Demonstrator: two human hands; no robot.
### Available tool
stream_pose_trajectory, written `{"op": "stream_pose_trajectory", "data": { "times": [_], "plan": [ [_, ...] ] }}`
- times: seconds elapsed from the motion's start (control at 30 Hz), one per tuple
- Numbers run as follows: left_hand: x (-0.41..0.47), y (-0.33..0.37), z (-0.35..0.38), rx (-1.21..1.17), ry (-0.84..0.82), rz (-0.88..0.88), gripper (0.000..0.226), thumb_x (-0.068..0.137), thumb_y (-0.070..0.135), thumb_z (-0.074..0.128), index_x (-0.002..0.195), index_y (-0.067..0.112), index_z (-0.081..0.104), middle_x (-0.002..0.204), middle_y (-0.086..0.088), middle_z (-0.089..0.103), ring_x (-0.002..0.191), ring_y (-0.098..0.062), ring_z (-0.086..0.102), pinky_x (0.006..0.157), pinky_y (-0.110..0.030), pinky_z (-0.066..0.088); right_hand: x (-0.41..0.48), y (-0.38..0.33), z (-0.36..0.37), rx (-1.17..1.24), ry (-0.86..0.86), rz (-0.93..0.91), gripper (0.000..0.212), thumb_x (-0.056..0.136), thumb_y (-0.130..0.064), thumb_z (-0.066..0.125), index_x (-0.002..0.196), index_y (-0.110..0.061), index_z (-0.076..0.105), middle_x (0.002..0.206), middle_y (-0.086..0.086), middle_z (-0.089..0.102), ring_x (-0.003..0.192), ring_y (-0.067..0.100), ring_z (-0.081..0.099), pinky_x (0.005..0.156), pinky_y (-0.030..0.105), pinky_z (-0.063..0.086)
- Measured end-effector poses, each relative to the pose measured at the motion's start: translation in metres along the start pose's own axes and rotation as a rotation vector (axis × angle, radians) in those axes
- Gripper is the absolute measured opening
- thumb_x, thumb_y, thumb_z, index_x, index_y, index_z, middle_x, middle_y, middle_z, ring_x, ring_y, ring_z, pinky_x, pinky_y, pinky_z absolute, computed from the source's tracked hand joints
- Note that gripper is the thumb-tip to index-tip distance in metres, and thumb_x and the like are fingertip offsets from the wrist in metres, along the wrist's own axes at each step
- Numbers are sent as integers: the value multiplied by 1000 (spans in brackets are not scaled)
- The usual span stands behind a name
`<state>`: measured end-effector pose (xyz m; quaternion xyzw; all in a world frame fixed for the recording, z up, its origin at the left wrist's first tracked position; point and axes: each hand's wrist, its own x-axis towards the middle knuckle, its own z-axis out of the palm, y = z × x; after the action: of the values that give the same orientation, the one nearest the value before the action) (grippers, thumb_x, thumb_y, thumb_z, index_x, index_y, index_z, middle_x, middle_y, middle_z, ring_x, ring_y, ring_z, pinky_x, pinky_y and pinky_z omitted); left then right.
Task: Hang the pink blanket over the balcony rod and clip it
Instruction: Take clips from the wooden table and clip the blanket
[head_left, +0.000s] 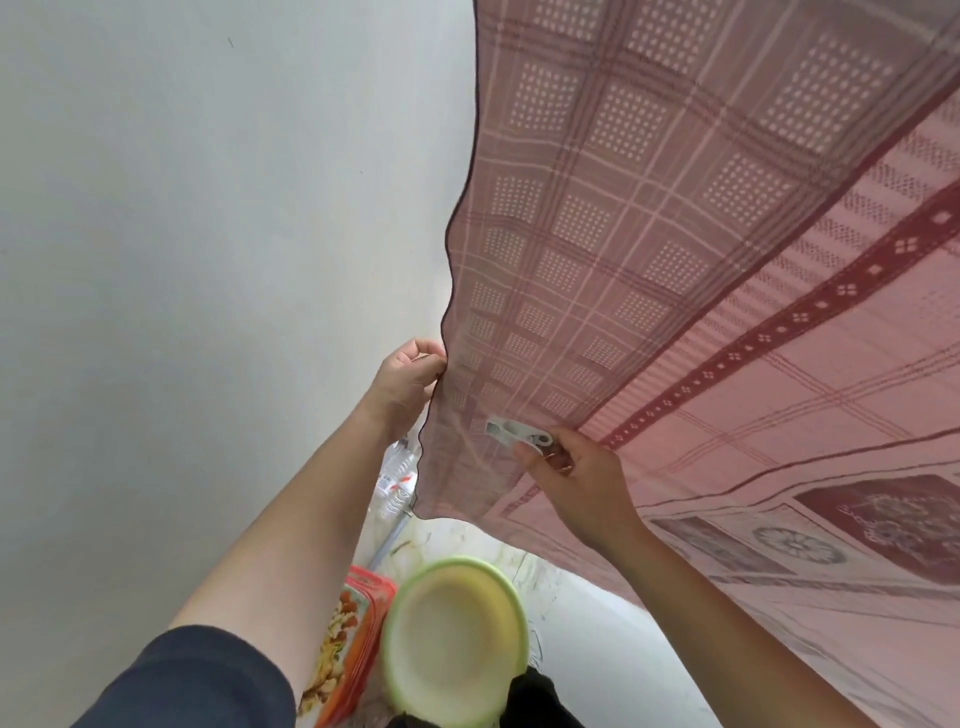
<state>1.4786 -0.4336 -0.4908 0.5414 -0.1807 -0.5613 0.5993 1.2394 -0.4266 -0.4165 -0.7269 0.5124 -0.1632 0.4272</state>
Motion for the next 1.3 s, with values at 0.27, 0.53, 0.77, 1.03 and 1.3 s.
{"op": "stream_pose_trajectory", "data": {
  "times": [0.27,0.53,0.77,1.03,1.3],
  "plan": [
    [-5,10,17,216,102,166,36,89,-3,57,60,18,63,55,9,56,59,-11,43,54,-26,37,10,-98,-16,-201,15,-457,40,94,-40,63,132,-27,59,110,-16,53,98,3,58,83,15,50],
    [-25,41,27,5,141,103,16,76,20,48,64,17,59,65,-4,44,63,-17,39,59,-30,30,21,-188,-49,-199,89,-821,42,89,-30,71,126,-25,51,106,-8,60,94,5,64,80,22,55],
    [-47,89,36,-129,-282,288,46,92,35,68,118,-3,65,106,-15,68,100,-27,62,96,-42,48,21,-218,-73,-164,375,-805,35,89,-35,74,119,-21,64,100,-10,70,82,0,68,73,20,58],
    [-57,92,35,-301,-116,293,20,85,1,71,103,-8,69,92,-15,73,79,-22,70,75,-32,59,16,-241,-65,-289,264,-863,42,92,-29,70,131,-13,62,108,-1,67,89,-2,66,83,16,55],
    [-61,88,36,-341,-87,331,23,85,12,75,105,1,74,105,-19,74,93,-28,71,83,-38,58,29,-323,-51,-528,-9,-772,38,76,-35,83,110,-22,75,95,-12,74,81,-5,69,79,13,54]
  ]
}}
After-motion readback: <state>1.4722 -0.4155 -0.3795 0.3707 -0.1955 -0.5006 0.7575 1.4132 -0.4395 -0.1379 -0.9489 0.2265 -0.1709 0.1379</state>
